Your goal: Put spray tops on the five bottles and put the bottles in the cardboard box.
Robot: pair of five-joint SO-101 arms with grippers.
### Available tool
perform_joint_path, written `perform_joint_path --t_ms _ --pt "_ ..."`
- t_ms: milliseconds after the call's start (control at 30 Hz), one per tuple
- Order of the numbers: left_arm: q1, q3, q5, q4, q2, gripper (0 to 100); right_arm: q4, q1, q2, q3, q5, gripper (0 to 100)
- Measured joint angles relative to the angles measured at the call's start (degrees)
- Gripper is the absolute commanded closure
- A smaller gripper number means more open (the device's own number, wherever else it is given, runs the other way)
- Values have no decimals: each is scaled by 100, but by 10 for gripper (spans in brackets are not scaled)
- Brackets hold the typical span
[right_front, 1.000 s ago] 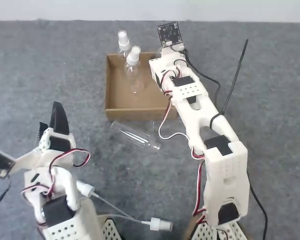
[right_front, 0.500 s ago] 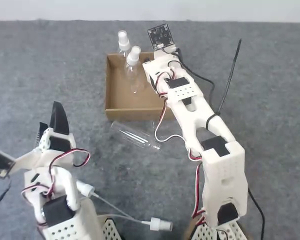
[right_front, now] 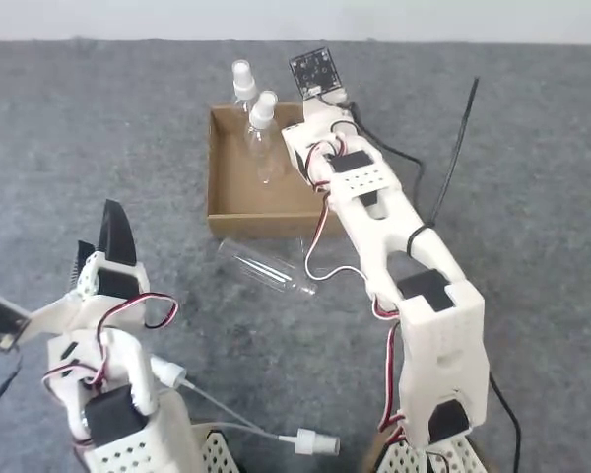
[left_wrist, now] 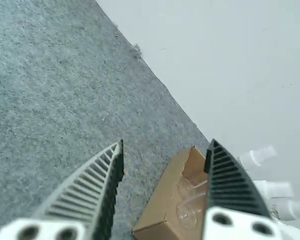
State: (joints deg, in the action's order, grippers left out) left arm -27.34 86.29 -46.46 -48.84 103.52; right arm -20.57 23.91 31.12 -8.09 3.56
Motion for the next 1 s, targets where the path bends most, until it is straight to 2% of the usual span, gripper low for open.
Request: perform_joint_path --t_ms 467,1000 --pt "0 0 0 0 0 752 -967 -9 -527 9 -158 664" --pt "0 0 0 0 0 753 -2989 0 -1714 9 -264 665"
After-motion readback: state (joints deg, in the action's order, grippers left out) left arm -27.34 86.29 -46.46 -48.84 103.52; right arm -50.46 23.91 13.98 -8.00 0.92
